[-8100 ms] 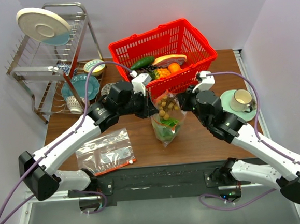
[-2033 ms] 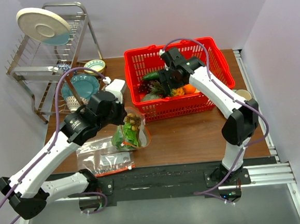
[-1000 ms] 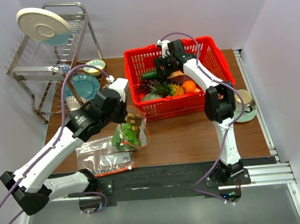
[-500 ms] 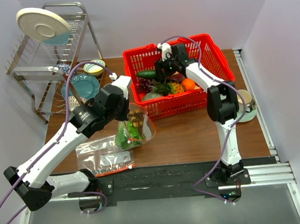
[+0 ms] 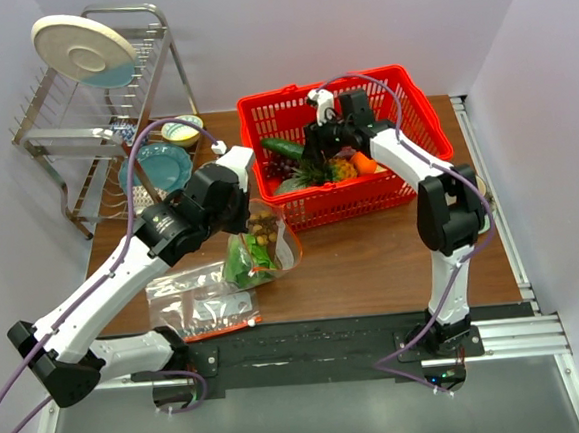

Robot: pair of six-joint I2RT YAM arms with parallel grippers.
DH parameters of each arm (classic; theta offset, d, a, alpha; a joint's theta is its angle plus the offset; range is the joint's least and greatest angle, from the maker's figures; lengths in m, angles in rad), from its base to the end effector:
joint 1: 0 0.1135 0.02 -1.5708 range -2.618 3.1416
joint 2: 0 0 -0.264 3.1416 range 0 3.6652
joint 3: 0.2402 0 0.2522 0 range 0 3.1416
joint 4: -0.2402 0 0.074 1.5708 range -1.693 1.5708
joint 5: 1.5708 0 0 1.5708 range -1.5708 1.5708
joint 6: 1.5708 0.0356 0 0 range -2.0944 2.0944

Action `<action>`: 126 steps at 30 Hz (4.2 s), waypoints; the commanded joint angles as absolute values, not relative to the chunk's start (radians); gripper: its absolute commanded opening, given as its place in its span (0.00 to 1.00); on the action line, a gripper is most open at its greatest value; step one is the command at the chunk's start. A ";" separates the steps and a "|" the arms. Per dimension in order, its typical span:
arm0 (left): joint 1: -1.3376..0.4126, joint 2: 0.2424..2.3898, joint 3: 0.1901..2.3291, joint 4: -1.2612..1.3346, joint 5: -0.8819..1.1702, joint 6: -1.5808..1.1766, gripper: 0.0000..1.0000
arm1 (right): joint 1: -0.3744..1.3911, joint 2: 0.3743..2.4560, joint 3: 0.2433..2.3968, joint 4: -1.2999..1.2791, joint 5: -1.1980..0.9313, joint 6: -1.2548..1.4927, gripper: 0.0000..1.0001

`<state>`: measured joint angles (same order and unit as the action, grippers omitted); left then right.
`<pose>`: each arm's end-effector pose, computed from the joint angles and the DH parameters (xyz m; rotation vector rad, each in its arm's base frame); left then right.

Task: Place the food in the zip-top bag and seal the zipper
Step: Pick up the fake vegetable from the bin, then place the fake vegetable in the zipper food storage bag.

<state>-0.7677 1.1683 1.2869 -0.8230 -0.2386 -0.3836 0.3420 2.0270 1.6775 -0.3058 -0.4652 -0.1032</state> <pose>0.1753 -0.1575 0.3746 0.3099 2.2531 -0.3434 0.4383 0.1730 0.2585 -0.7380 2.0946 0.6482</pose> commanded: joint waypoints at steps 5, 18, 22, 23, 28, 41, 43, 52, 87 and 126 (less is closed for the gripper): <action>-0.764 1.127 1.302 -0.784 -0.238 -0.399 0.00 | 0.348 2.060 1.739 -0.247 -0.477 -0.094 0.80; -0.762 1.129 1.305 -0.785 -0.244 -0.397 0.00 | 0.350 2.252 1.941 -0.313 -0.468 -0.123 0.79; -0.762 1.134 1.312 -0.776 -0.238 -0.391 0.00 | 0.353 2.249 1.916 -0.301 -0.479 -0.112 0.67; -0.764 1.143 1.321 -0.778 -0.238 -0.391 0.00 | 0.351 2.238 1.916 -0.307 -0.480 -0.109 0.58; -0.762 1.149 1.315 -0.767 -0.229 -0.390 0.00 | 0.350 2.146 1.870 -0.284 -0.450 -0.084 0.40; -0.764 1.121 1.252 -0.712 -0.184 -0.400 0.00 | 0.351 1.853 1.790 -0.383 -0.281 0.023 0.12; -0.762 1.124 1.252 -0.712 -0.183 -0.399 0.00 | 0.351 1.815 1.761 -0.393 -0.285 0.054 0.11; -0.764 1.115 1.232 -0.687 -0.167 -0.391 0.00 | 0.359 1.531 1.560 -0.511 -0.405 0.293 0.07; -0.762 1.095 1.135 -0.486 0.161 -0.538 0.00 | 0.741 1.227 1.138 -0.575 -0.342 0.601 0.08; -0.761 1.025 1.117 -0.508 0.092 -0.604 0.00 | 0.827 1.134 1.037 -0.417 -0.210 0.592 0.69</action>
